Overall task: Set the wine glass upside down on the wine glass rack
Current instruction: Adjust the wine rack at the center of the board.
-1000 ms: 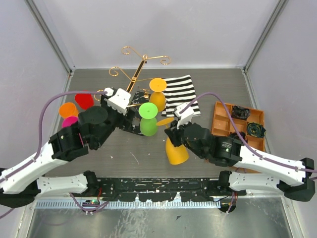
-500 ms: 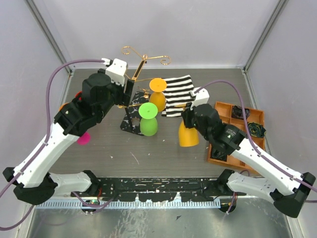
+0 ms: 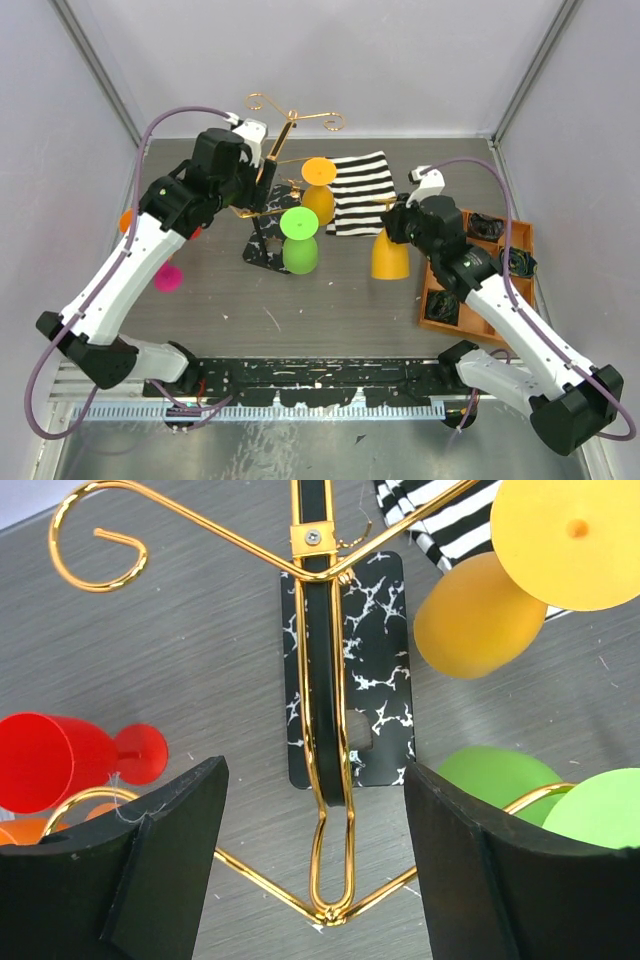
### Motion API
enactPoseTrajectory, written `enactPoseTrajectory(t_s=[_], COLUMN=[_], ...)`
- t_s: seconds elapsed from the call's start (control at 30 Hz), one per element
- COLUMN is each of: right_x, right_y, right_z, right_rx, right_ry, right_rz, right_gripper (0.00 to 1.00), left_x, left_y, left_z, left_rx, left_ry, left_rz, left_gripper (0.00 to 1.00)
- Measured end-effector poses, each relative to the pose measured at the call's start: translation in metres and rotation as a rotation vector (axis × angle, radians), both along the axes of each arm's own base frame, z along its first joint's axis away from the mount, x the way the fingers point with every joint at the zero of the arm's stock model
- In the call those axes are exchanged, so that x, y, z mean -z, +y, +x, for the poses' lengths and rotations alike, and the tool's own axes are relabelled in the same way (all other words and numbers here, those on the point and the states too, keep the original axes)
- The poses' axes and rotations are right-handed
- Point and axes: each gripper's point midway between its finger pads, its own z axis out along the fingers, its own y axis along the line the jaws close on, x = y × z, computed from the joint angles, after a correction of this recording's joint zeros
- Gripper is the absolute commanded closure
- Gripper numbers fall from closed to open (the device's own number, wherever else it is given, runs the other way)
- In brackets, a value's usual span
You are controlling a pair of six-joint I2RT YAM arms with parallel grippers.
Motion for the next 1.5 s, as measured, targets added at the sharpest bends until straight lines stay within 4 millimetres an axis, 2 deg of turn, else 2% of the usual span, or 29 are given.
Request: enactPoseTrajectory(t_s=[0.17, 0.33, 0.6, 0.9, 1.2, 1.5], right_x=[0.014, 0.007, -0.002, 0.011, 0.003, 0.006], right_y=[0.009, 0.010, 0.010, 0.010, 0.016, 0.020], right_z=[-0.007, -0.011, -0.015, -0.017, -0.010, 0.001], right_rx=[-0.064, -0.089, -0.117, -0.126, -0.139, -0.137], right_ry=[0.014, -0.020, -0.077, -0.060, -0.127, -0.193], right_rz=[0.011, 0.016, 0.014, 0.003, 0.033, 0.042], right_gripper=[0.99, 0.99, 0.99, 0.99, 1.00, 0.99], left_x=[0.012, 0.025, 0.041, 0.043, 0.042, 0.042], left_y=[-0.004, -0.009, -0.015, -0.014, -0.012, -0.006], left_z=[0.009, 0.020, 0.031, 0.032, 0.031, 0.020], left_rx=[-0.001, 0.000, 0.002, 0.005, 0.000, 0.006], left_ry=[0.037, 0.074, 0.113, 0.117, 0.118, 0.130], left_rz=[0.007, 0.009, 0.026, 0.030, 0.030, 0.033], left_gripper=[0.24, 0.31, 0.52, 0.69, 0.81, 0.84])
